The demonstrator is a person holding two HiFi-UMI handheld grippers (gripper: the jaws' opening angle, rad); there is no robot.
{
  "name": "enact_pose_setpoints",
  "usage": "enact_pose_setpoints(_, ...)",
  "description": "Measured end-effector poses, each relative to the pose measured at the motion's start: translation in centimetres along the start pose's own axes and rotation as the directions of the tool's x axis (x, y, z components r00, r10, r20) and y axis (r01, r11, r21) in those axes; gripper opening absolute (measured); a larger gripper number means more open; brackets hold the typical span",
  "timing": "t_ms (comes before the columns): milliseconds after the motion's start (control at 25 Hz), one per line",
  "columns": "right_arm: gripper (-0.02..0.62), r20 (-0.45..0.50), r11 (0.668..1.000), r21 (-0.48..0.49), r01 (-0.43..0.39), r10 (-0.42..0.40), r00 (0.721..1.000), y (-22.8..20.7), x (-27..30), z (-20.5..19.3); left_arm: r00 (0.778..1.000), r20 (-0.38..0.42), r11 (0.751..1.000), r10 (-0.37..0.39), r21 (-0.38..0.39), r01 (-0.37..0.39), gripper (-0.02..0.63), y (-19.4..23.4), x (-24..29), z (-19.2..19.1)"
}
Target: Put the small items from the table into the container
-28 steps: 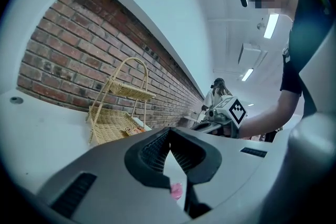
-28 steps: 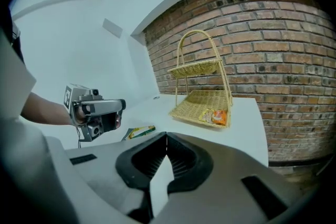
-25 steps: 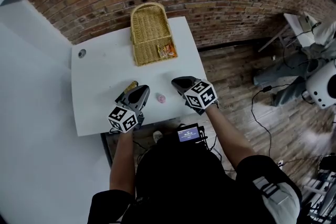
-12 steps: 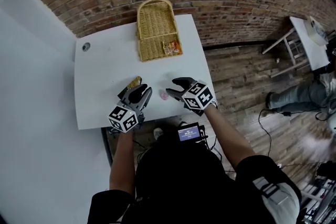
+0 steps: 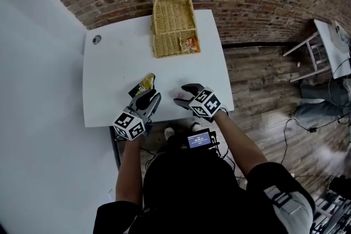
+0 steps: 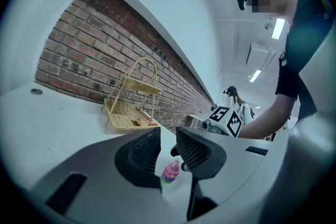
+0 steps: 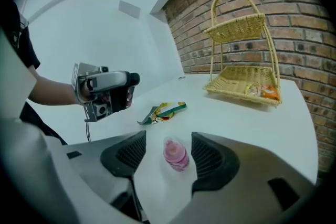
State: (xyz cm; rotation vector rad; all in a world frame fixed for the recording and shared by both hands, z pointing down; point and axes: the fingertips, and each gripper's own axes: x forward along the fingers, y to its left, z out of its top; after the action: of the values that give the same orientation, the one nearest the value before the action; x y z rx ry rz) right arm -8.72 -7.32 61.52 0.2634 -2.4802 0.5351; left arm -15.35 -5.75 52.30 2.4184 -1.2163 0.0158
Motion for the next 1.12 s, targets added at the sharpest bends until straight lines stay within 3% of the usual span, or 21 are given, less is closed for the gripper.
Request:
enact_pose_setpoints(720,0.25,-0.091,0.999,-0.037,0.028,-0.031,0.995,-0.7,2.9,-2.8,0.999,-0.018,0.998,0.042,-0.039,-0.043,0.085,0.5,-2.4,-1.7)
enact_pose_setpoints(840,0.19,-0.099,0.999,-0.04,0.029,-0.033,0.995,-0.7,2.9,-3.0,0.999,-0.017,0.998,0.043,-0.04,-0.043,0.085,0.6,-2.3,-1.8)
enact_pose_setpoints(1120,0.181,-0.123,0.998,-0.052,0.019,-0.025,0.992,-0.6,2.9,-3.0,0.999,-0.014,0.998,0.04,-0.043,-0.041,0.086,0.7,-2.3,-1.7)
